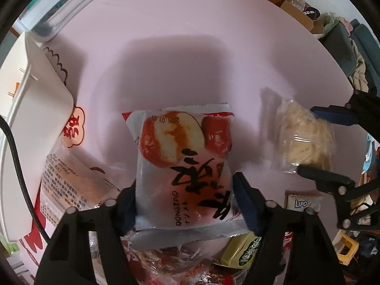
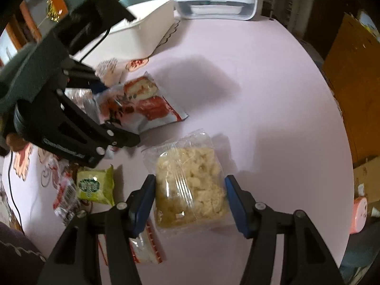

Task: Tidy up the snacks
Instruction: 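Carry the bread bag and puff pack into the white tray and release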

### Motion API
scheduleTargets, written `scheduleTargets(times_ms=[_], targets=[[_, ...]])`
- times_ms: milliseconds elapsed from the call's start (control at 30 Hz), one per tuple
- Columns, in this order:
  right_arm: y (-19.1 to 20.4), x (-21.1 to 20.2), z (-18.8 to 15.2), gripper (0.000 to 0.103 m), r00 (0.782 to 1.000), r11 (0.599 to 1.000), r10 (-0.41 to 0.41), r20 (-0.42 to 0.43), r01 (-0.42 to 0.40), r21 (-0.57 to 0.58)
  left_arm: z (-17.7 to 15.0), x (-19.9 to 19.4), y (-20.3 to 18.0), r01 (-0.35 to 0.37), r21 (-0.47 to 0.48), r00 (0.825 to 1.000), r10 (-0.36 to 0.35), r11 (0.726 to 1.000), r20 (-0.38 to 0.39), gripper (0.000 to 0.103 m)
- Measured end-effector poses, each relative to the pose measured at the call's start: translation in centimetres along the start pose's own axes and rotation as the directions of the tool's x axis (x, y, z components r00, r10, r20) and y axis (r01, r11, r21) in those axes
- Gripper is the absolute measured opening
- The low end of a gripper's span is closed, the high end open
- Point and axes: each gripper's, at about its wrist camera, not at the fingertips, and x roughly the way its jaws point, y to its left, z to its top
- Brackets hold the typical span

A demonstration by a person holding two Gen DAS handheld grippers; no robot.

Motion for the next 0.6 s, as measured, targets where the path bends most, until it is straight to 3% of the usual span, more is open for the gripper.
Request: scheduleTargets(times_ms=[167, 300, 433, 600], targets=[[0.6, -1.7, 0.5, 0.059, 0.999, 0.999, 0.009, 0.046, -0.011, 0.047, -0.9, -1.7, -0.2, -0.016, -0.021, 0.997, 0.017, 1.0, 0.07, 0.055], [1.8, -3.3, 1.6, 0.059, 0.995, 0.998, 0.031, 0.092, -0.037, 0.06, -2.1, -5.8, 0.0, -0.005, -0.045, 0.986, 0.013, 0.999, 0.167, 0.055], [3.7, -6.2, 4.0, 0.059, 0.985, 0.997, 0.062, 0.16, -0.067, 0.025, -4.0, -11.2, 1.1, -0.05, -0.071, 0.965, 0.066, 0.996, 0.254, 0.054], [6.6, -9.8, 7.9, 0.059, 0.962, 0.993, 0.116, 0.247, -0.11, -0.037, -7.2, -17.7, 5.3, -0.09, -0.163, 0.928, 0.142, 0.983, 0.344, 0.055]])
